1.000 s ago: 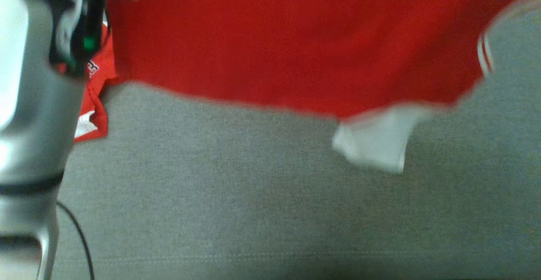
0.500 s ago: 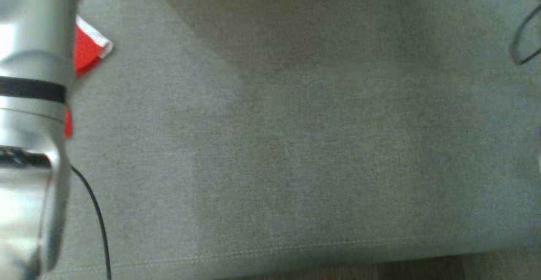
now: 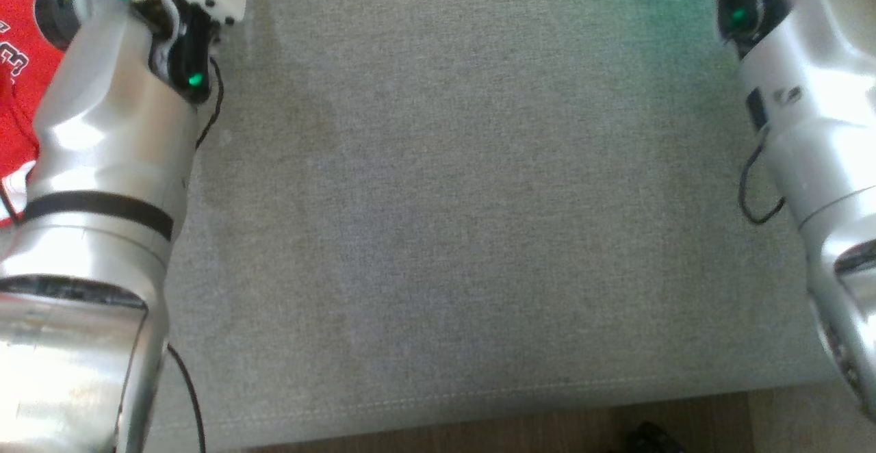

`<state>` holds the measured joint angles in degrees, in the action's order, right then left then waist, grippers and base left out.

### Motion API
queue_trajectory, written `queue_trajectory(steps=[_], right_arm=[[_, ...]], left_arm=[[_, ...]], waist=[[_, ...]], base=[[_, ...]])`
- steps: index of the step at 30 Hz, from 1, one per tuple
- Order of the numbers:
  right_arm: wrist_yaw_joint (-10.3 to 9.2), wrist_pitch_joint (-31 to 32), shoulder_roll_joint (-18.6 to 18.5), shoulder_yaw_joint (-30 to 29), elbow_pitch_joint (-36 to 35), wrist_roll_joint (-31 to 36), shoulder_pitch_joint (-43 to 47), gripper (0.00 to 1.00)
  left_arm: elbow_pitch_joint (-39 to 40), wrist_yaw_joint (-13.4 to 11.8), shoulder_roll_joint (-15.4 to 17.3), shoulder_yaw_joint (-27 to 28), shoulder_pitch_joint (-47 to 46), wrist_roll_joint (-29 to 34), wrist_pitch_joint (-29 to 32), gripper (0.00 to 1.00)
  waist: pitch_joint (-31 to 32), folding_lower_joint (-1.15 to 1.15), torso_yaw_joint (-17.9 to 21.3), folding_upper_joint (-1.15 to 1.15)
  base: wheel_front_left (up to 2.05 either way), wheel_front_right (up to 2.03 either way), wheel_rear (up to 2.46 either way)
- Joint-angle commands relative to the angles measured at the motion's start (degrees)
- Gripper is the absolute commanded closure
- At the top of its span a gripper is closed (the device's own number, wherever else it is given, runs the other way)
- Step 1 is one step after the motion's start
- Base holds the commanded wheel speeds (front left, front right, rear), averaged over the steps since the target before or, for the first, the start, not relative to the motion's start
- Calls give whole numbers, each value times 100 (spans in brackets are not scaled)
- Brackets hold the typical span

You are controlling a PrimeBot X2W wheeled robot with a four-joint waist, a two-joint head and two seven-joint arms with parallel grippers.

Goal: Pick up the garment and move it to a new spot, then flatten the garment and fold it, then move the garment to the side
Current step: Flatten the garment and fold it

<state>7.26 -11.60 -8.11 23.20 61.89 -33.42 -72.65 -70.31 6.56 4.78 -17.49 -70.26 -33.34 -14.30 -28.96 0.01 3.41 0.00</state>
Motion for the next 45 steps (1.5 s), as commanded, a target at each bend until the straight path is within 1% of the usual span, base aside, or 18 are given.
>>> queue_trajectory(steps=[1, 5, 6, 9, 12, 18, 21, 24, 26, 28, 29, 32, 36, 39, 42, 44, 45], right_arm=[[23, -137, 148, 73, -149, -135, 93, 100], [23, -291, 171, 192, -271, -373, 689, 100], [23, -291, 171, 192, -271, -373, 689, 100], [23, -328, 118, 220, -488, -520, 1344, 100], [23, -336, -26, 223, -941, -560, 2135, 100], [23, -339, -382, -96, -2236, -448, 3901, 100], [23, -307, -491, -341, -2860, -370, 4751, 100], [23, 24, -545, -674, -3565, -242, 5570, 100], [23, 392, -560, -963, -4084, -77, 6120, 100], [23, 836, -493, -1267, -4670, 71, 6665, 100], [23, 1344, -364, -1528, -5288, 216, 7188, 100], [23, 2166, -103, -1877, -6235, 469, 7939, 100], [23, 3004, 164, -2188, -7383, 790, 8693, 100], [23, 3483, 298, -2344, -7994, 928, 9088, 100], [23, 3856, 384, -2431, -8386, 980, 9324, 100], [23, 4014, 420, -2498, -8540, 987, 9390, 100], [23, 4070, 432, -2526, -8582, 996, 9396, 100]], left_arm=[[158, 12, 210, 126, 4, 16, -68, 100], [273, 36, 174, 232, 419, -4, -69, 100], [273, 36, 174, 232, 419, -4, -69, 100], [490, 67, 163, 303, 924, -35, -69, 100], [762, 83, 164, 348, 1546, -35, -69, 100], [1479, 90, 236, 380, 2770, -31, -69, 100], [1846, 91, 321, 317, 3339, 6, -69, 100], [2184, 91, 447, 287, 3909, -15, -63, 100], [2487, 83, 535, 278, 4261, -45, 7, 100], [2855, 14, 621, 257, 4618, -65, 184, 100], [3295, -99, 713, 249, 4982, -92, 399, 100], [4118, -348, 876, 292, 5562, -163, 766, 100], [5400, -784, 1131, 372, 6398, -267, 1402, 100], [6388, -1142, 1316, 396, 7000, -303, 1920, 100], [7238, -1459, 1473, 450, 7473, -341, 2341, 100], [7652, -1594, 1549, 481, 7674, -395, 2575, 100], [7804, -1621, 1561, 492, 7745, -476, 2698, 100]], waist=[[4, -1, 18, 0], [144, -1, -17, 0], [144, -1, -17, 0], [364, -1, -53, 0], [616, -1, -102, 0], [1067, -1, -158, 0], [1296, -1, -169, 0], [1507, -1, -160, 0], [1631, -1, -175, 0], [1734, -1, -197, 0], [1820, -1, -214, 0], [1942, -1, -228, 0], [2070, -1, -196, 0], [2126, -1, -171, 0], [2153, -1, -155, 0], [2162, -1, -163, 0], [2163, -1, -165, 0]], base=[[0, 0, 0], [0, 0, 0], [0, 0, 0], [0, 0, 0], [0, 0, 0], [0, 0, 0], [0, 0, 0], [0, 0, 0], [0, 0, 0], [0, 0, 0], [0, 0, 0], [0, 0, 0], [0, 0, 0], [0, 0, 0], [0, 0, 0], [0, 0, 0], [0, 0, 0]])
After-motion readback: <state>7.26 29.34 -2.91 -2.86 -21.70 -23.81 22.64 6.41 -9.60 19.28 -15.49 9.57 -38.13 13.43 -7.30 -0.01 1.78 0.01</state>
